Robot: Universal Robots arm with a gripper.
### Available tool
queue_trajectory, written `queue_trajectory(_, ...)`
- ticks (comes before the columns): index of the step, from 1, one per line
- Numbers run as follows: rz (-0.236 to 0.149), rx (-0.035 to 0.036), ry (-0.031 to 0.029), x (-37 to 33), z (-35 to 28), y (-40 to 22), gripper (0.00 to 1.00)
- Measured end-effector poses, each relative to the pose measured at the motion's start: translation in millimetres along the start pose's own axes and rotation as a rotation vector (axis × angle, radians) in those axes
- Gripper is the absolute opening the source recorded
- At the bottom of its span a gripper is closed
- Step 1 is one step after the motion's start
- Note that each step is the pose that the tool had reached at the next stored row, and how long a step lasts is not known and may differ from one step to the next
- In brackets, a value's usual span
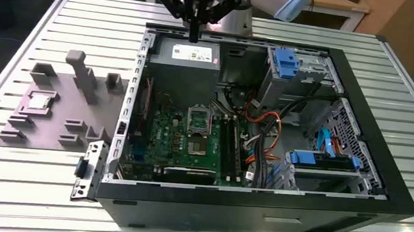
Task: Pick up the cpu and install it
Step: 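Reach for the cpu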
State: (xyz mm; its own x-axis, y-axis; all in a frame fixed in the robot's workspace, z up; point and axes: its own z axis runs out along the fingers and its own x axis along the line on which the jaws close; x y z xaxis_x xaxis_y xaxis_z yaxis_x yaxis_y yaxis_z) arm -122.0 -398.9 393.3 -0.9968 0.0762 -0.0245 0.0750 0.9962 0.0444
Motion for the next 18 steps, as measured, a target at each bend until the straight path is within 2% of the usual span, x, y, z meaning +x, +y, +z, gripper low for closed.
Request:
queue_trajectory(11, 0.000, 0.0000, 0.0000, 0.1, 0.0, 0.0, 0.11)
queue_trajectory(18, 0.000, 0.0000, 0.0000, 2.5, 0.0, -0.2, 0.11)
